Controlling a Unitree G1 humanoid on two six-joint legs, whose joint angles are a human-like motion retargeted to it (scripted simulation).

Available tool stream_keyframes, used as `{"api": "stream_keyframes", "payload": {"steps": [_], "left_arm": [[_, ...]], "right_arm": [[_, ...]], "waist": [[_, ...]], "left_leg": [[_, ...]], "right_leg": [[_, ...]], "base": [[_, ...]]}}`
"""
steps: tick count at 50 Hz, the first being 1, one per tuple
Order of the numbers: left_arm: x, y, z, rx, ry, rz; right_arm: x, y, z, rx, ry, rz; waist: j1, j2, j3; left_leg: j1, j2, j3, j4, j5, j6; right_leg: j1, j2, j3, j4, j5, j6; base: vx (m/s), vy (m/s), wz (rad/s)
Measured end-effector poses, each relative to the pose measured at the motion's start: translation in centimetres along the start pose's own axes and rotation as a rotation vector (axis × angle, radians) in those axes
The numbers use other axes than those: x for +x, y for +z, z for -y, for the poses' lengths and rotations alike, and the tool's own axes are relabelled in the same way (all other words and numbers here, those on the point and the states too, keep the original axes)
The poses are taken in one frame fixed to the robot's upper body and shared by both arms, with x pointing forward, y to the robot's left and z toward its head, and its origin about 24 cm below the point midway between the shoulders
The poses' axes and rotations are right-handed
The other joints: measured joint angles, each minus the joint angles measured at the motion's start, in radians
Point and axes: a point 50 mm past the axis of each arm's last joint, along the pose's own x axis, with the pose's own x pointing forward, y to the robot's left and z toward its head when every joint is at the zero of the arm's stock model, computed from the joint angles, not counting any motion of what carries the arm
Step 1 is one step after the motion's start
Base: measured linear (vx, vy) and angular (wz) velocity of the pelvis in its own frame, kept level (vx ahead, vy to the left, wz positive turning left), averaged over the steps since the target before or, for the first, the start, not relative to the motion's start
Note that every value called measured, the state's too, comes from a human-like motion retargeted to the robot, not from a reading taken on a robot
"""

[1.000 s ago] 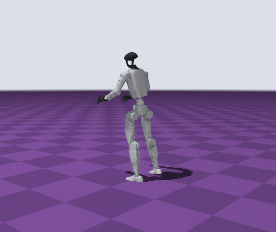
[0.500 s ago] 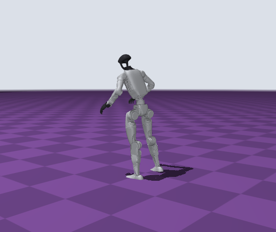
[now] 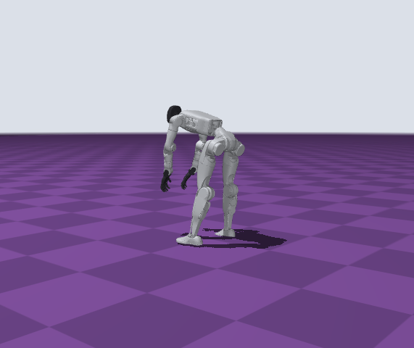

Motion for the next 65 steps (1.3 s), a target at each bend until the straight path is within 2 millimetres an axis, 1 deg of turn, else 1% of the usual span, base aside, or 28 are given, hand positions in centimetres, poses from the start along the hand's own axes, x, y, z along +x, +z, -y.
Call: {"api": "stream_keyframes", "payload": {"steps": [2, 6, 8, 10, 12, 14, 17, 18, 20, 22, 25, 28, 34, 37, 40, 45, 47, 48, 50, 53, 55, 56, 57, 58, 59, 60, 62, 65], "left_arm": [[1.2, 0.8, -4.3, 0.140, 0.099, 0.022], [1.9, 1.5, -11.9, 0.298, 0.249, 0.030], [1.9, 2.2, -14.9, 0.350, 0.308, 0.025], [2.3, 3.7, -15.5, 0.419, 0.287, 0.035], [2.3, 4.1, -15.4, 0.419, 0.301, 0.060], [2.3, 4.1, -14.8, 0.439, 0.296, 0.068], [2.5, 4.9, -13.2, 0.465, 0.339, 0.100], [2.5, 4.7, -12.7, 0.472, 0.344, 0.105], [2.1, 3.9, -11.0, 0.428, 0.269, 0.173], [2.1, 3.6, -10.2, 0.424, 0.231, 0.174], [1.9, 3.0, -9.1, 0.372, 0.226, 0.157], [1.9, 2.9, -6.7, 0.354, 0.187, 0.140], [1.4, 2.6, -3.2, 0.349, 0.135, 0.136], [1.1, 2.4, -2.5, 0.331, 0.124, 0.138], [1.0, 2.5, -2.8, 0.274, 0.170, 0.146], [0.7, 2.1, -1.7, 0.240, 0.119, 0.148], [0.5, 1.8, -0.9, 0.224, 0.089, 0.158], [0.2, 1.3, -0.5, 0.234, 0.068, 0.161], [-0.3, -0.2, 0.0, 0.264, 0.074, 0.097], [-1.1, -0.4, 2.2, 0.190, 0.002, 0.125], [-1.4, -1.0, 2.3, 0.184, 0.003, 0.108], [-1.1, 0.9, 2.6, 0.291, -0.110, 0.211], [-1.0, 2.0, 2.7, 0.337, -0.163, 0.262], [-1.0, 1.6, 2.0, 0.242, -0.091, 0.234], [-1.6, 0.2, 2.1, 0.162, -0.036, 0.179], [-2.6, -1.9, 2.6, 0.096, 0.012, 0.106], [-2.6, -2.0, 1.4, 0.108, 0.042, 0.128], [-2.4, -1.3, -1.1, 0.133, 0.093, 0.185]], "right_arm": [[2.0, -0.4, 4.9, -0.001, -0.099, -0.023], [3.8, -0.2, 12.8, -0.051, -0.295, -0.006], [4.1, -0.6, 15.7, -0.091, -0.333, -0.012], [4.1, -2.0, 16.2, -0.098, -0.303, -0.015], [4.1, -2.7, 15.9, -0.107, -0.280, -0.033], [4.0, -2.7, 15.5, -0.133, -0.280, -0.041], [3.7, -2.8, 14.8, -0.159, -0.383, -0.033], [3.6, -2.5, 14.6, -0.166, -0.411, -0.019], [3.4, -1.5, 13.6, -0.141, -0.393, 0.059], [3.2, -1.3, 13.3, -0.125, -0.395, 0.095], [3.3, -0.5, 11.8, -0.121, -0.345, 0.084], [3.0, 0.1, 9.6, -0.113, -0.294, 0.086], [2.1, 1.4, 5.8, -0.071, -0.178, 0.113], [1.9, 1.8, 5.2, -0.070, -0.163, 0.124], [2.0, 1.7, 5.4, -0.088, -0.156, 0.103], [1.8, 2.5, 4.8, -0.043, -0.132, 0.122], [1.5, 2.8, 4.0, -0.007, -0.120, 0.135], [1.2, 3.3, 3.3, 0.011, -0.101, 0.146], [0.8, 3.0, 2.0, -0.035, -0.035, 0.132], [-0.3, 3.7, -0.2, 0.044, 0.000, 0.162], [-0.7, 3.5, -0.9, 0.041, 0.026, 0.157], [-2.4, -1.4, -1.0, 0.142, 0.114, 0.159], [-4.2, -4.3, -0.7, 0.191, 0.160, 0.163], [-4.1, -4.7, -0.9, 0.146, 0.113, 0.139], [-3.2, -2.1, -1.4, 0.105, 0.035, 0.151], [-2.7, 2.3, -2.4, 0.088, -0.028, 0.174], [-2.5, 2.6, -1.5, 0.098, -0.074, 0.204], [-2.1, 2.1, 0.7, 0.098, -0.157, 0.231]], "waist": [[-0.016, -0.028, 0.000], [-0.062, -0.071, 0.000], [-0.074, -0.078, 0.000], [-0.062, -0.031, 0.000], [-0.048, -0.024, 0.000], [-0.046, -0.028, 0.000], [-0.029, -0.053, 0.000], [-0.029, -0.056, 0.000], [-0.033, -0.062, 0.000], [-0.030, -0.074, 0.000], [-0.036, -0.056, 0.000], [-0.025, -0.051, 0.000], [-0.022, -0.037, 0.000], [-0.025, -0.041, 0.000], [-0.030, -0.072, 0.000], [-0.046, -0.072, 0.000], [-0.046, -0.074, 0.000], [-0.053, -0.082, 0.000], [-0.068, -0.067, 0.000], [-0.037, -0.053, 0.000], [-0.021, -0.041, 0.000], [0.075, -0.091, 0.000], [0.138, -0.107, 0.000], [0.132, -0.059, 0.000], [0.112, -0.037, -0.028], [0.085, -0.028, -0.071], [0.117, -0.020, -0.157], [0.157, -0.005, -0.283]], "left_leg": [[-0.119, 0.011, 0.007, 0.000, 0.032, 0.000], [-0.306, 0.028, 0.009, 0.000, 0.080, -0.001], [-0.385, 0.037, 0.005, 0.000, 0.100, -0.001], [-0.562, 0.034, 0.022, 0.238, 0.001, -0.001], [-0.588, 0.046, 0.009, 0.250, 0.006, -0.001], [-0.589, 0.049, 0.012, 0.238, 0.018, -0.001], [-0.589, 0.052, 0.010, 0.231, 0.029, -0.001], [-0.589, 0.052, 0.011, 0.231, 0.030, -0.001], [-0.589, 0.050, 0.012, 0.245, 0.027, -0.001], [-0.589, 0.049, 0.008, 0.254, 0.022, -0.001], [-0.587, 0.046, 0.014, 0.290, -0.004, -0.001], [-0.534, 0.039, 0.025, 0.287, -0.013, -0.001], [-0.426, 0.024, 0.032, 0.293, -0.036, -0.001], [-0.403, 0.016, 0.032, 0.311, -0.046, -0.001], [-0.326, 0.002, -0.004, 0.188, 0.013, 0.014], [-0.316, -0.009, -0.006, 0.266, -0.026, -0.001], [-0.293, -0.013, 0.000, 0.299, -0.048, -0.001], [-0.271, -0.015, 0.001, 0.318, -0.062, -0.001], [-0.205, -0.034, 0.029, 0.331, -0.084, 0.029], [-0.078, -0.001, 0.022, 0.332, -0.112, 0.004], [0.031, 0.015, 0.039, 0.313, -0.127, 0.012], [0.074, 0.001, 0.071, 0.287, -0.122, 0.054], [0.129, -0.002, 0.098, 0.266, -0.123, 0.081], [0.206, 0.013, 0.112, 0.259, -0.139, 0.077], [0.292, 0.030, 0.127, 0.248, -0.158, 0.063], [0.382, 0.046, 0.142, 0.236, -0.179, 0.043], [0.462, 0.071, 0.173, 0.185, -0.175, 0.046], [0.579, 0.094, 0.212, 0.110, -0.169, 0.041]], "right_leg": [[-0.110, 0.014, 0.003, -0.029, 0.039, 0.002], [-0.311, 0.031, 0.002, -0.005, 0.072, 0.023], [-0.404, 0.038, -0.007, 0.025, 0.077, 0.027], [-0.516, 0.018, -0.061, 0.150, 0.030, 0.027], [-0.517, 0.029, -0.081, 0.121, 0.046, 0.027], [-0.517, 0.033, -0.081, 0.106, 0.052, 0.027], [-0.517, 0.037, -0.085, 0.105, 0.047, 0.027], [-0.517, 0.037, -0.085, 0.105, 0.048, 0.027], [-0.517, 0.032, -0.093, 0.123, 0.047, 0.027], [-0.517, 0.027, -0.100, 0.136, 0.044, 0.027], [-0.515, 0.017, -0.096, 0.167, 0.039, 0.027], [-0.478, 0.011, -0.088, 0.185, 0.032, 0.027], [-0.354, -0.007, -0.085, 0.161, 0.024, 0.027], [-0.317, -0.017, -0.087, 0.153, 0.022, 0.027], [-0.258, -0.018, -0.066, 0.075, 0.060, 0.027], [-0.224, -0.037, -0.073, 0.113, 0.056, 0.027], [-0.190, -0.043, -0.073, 0.121, 0.058, 0.027], [-0.163, -0.047, -0.068, 0.126, 0.057, 0.027], [-0.102, -0.070, -0.029, 0.120, 0.068, 0.019], [0.035, -0.026, -0.018, 0.090, 0.078, 0.027], [0.133, -0.009, 0.025, 0.082, 0.046, 0.027], [0.151, -0.027, 0.067, 0.101, 0.009, 0.024], [0.185, -0.037, 0.095, 0.130, -0.033, 0.021], [0.251, -0.031, 0.093, 0.178, -0.086, 0.017], [0.327, -0.028, 0.084, 0.234, -0.139, 0.018], [0.407, -0.025, 0.073, 0.293, -0.191, 0.021], [0.471, -0.021, 0.069, 0.397, -0.253, -0.006], [0.590, -0.016, 0.100, 0.515, -0.325, -0.020]], "base": [[-0.12, -0.14, 0.12], [-0.05, -0.10, 0.24], [-0.02, -0.09, 0.44], [-0.06, -0.04, 0.80], [0.05, -0.07, 0.17], [0.07, -0.07, 0.11], [0.05, -0.06, 0.12], [0.00, 0.00, 0.00], [0.00, 0.00, 0.00], [0.00, 0.03, -0.13], [-0.01, 0.10, -0.27], [-0.03, 0.09, -0.29], [-0.03, 0.10, -0.18], [-0.08, 0.10, -0.02], [-0.08, 0.09, 0.00], [-0.16, 0.13, -0.07], [-0.14, 0.19, -0.23], [-0.07, 0.25, -0.28], [-0.02, 0.29, -0.37], [-0.07, 0.08, -0.69], [0.01, 0.22, -0.88], [0.02, 0.38, -1.03], [0.05, 0.37, -1.18], [0.13, 0.23, -1.22], [0.22, 0.12, -1.20], [0.22, 0.09, -1.12], [0.17, 0.07, -1.04], [0.17, 0.03, -0.75]]}}
